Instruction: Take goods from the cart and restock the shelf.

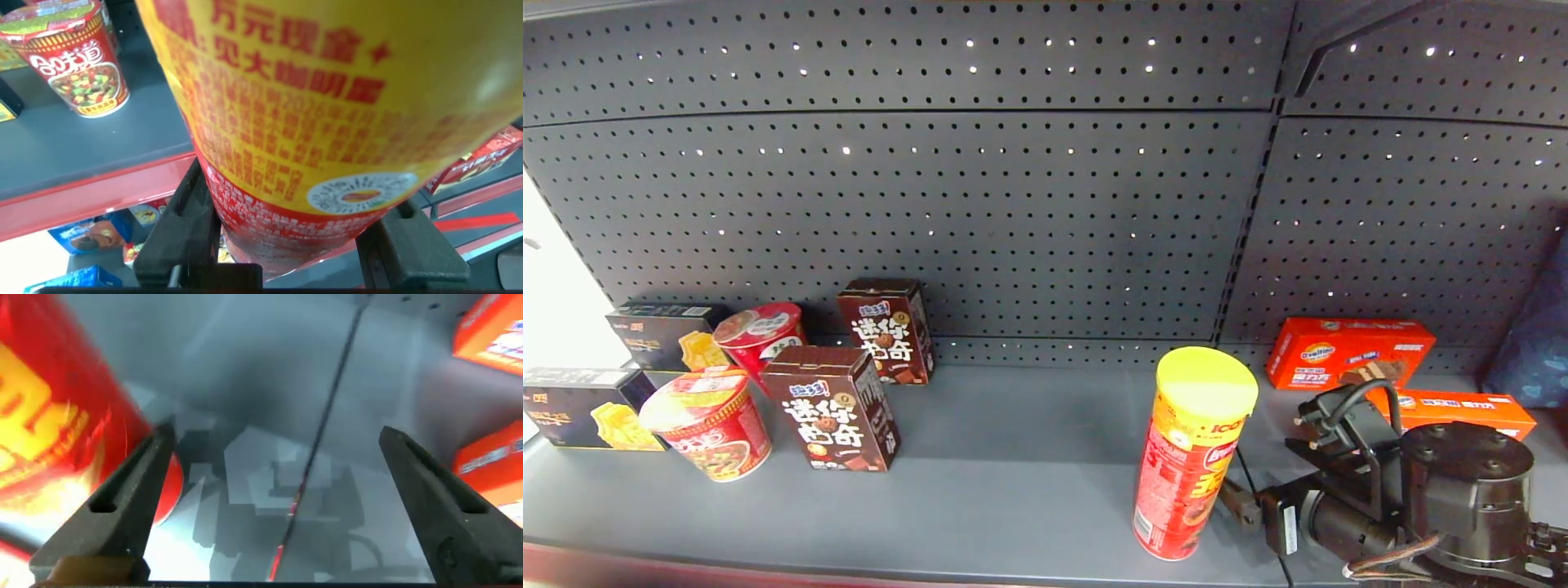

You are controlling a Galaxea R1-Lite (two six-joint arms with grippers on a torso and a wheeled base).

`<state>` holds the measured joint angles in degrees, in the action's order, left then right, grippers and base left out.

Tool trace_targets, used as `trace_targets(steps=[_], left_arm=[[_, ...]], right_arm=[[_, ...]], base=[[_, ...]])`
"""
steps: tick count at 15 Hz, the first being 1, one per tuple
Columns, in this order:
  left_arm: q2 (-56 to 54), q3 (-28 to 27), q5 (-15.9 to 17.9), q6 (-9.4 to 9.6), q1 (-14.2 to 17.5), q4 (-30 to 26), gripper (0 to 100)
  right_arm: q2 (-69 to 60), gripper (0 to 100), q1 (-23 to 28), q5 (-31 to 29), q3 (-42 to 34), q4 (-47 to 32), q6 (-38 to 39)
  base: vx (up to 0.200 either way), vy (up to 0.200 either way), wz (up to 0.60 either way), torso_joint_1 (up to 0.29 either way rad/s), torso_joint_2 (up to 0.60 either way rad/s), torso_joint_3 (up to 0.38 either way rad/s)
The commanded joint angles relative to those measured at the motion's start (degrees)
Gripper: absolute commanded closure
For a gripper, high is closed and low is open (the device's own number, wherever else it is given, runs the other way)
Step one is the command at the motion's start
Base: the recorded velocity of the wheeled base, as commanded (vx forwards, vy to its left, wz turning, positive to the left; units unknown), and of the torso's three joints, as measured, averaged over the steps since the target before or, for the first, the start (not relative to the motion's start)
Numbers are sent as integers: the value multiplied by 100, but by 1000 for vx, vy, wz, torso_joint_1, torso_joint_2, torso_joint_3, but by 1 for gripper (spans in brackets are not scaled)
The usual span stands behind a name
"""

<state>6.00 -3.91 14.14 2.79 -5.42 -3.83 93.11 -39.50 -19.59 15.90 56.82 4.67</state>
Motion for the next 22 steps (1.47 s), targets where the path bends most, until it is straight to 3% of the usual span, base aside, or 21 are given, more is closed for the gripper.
trace_targets(steps=[1, 22], left_arm=[[-2, 5, 1, 2, -2, -4, 100], [-2, 172, 1, -7, -2, 198, 100]], right_arm=[[49, 0, -155, -1, -52, 4, -1], [-4, 0, -805, 105, -254, 268, 8]], base=[[0, 0, 0, 0, 0, 0], [0, 0, 0, 0, 0, 0]])
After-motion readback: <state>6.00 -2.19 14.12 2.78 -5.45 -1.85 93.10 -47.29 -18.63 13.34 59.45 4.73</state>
